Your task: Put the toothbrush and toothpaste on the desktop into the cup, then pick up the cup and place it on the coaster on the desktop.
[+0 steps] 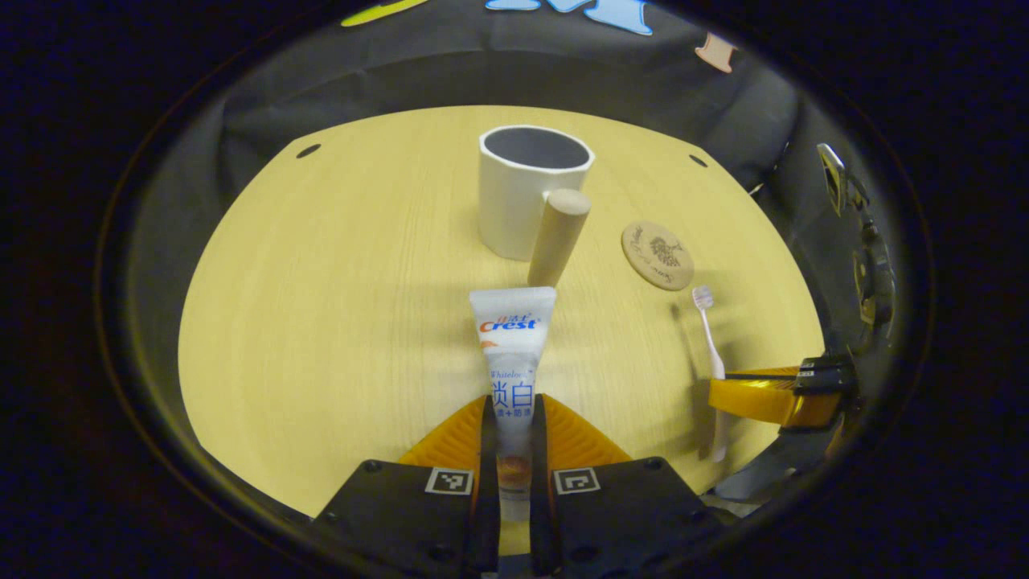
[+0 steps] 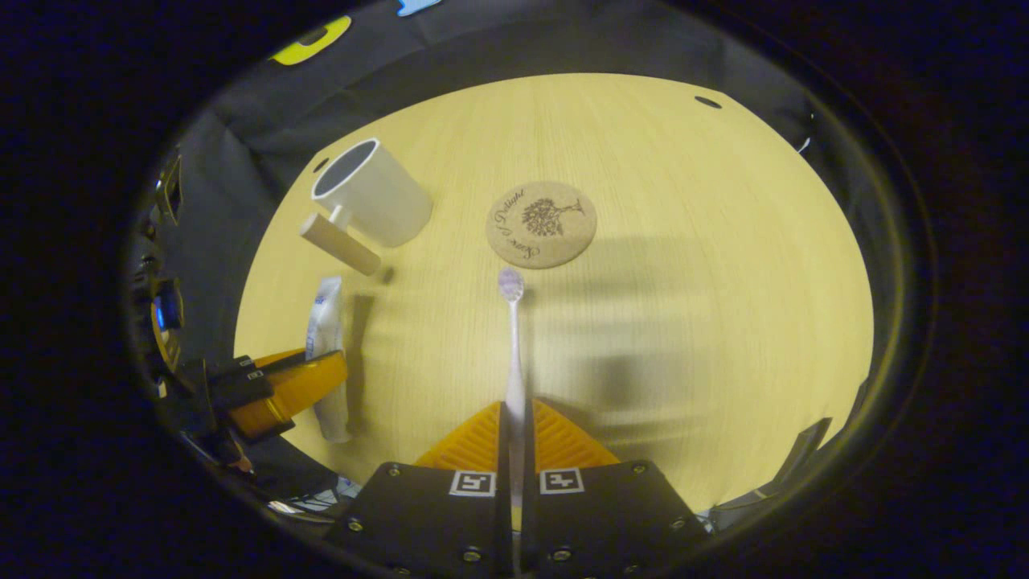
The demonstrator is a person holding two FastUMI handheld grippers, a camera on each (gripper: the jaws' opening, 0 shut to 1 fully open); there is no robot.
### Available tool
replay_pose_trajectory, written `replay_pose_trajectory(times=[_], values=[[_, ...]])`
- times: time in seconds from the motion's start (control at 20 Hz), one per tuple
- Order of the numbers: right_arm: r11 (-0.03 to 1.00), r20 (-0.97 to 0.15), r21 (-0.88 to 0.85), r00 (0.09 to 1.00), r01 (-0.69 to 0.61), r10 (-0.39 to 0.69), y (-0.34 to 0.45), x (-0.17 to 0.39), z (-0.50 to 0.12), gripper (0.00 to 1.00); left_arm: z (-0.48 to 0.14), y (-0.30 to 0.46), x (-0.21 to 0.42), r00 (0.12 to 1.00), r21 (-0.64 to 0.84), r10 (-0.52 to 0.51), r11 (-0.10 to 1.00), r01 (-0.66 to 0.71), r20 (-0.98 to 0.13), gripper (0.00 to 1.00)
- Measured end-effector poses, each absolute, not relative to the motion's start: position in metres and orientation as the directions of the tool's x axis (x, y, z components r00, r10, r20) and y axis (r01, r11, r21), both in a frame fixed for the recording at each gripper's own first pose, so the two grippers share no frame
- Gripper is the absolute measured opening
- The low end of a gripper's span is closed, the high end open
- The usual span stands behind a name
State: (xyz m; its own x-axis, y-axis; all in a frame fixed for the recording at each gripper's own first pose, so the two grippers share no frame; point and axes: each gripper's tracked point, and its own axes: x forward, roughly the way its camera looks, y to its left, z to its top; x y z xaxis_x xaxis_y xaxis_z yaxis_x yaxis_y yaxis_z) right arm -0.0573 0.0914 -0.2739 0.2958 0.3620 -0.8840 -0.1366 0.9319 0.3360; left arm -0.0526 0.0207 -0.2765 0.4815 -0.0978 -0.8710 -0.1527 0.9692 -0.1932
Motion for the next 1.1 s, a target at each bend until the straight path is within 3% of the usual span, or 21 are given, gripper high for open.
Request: replay_pose_trajectory(times=[0.45,0.8,1.1], values=[[0.880,-0.769,0.451,0.435,-0.150,0.469,0.100,-0.030,-0.228,0.06,-0.223,0.056,-0.034,0.651,-0.221,-0.028,0.951,-0.217,-0.759,0.22],[0.843,-0.610,0.496,0.606,-0.209,0.510,0.093,0.003,-0.173,0.06,-0.146,0.084,0.001,0.817,-0.258,0.052,0.936,-0.241,-0.574,0.22],[0.830,-0.498,0.491,0.696,-0.266,0.517,0.084,0.017,-0.138,0.06,-0.099,0.100,0.035,0.910,-0.305,0.092,0.924,-0.229,-0.405,0.22]])
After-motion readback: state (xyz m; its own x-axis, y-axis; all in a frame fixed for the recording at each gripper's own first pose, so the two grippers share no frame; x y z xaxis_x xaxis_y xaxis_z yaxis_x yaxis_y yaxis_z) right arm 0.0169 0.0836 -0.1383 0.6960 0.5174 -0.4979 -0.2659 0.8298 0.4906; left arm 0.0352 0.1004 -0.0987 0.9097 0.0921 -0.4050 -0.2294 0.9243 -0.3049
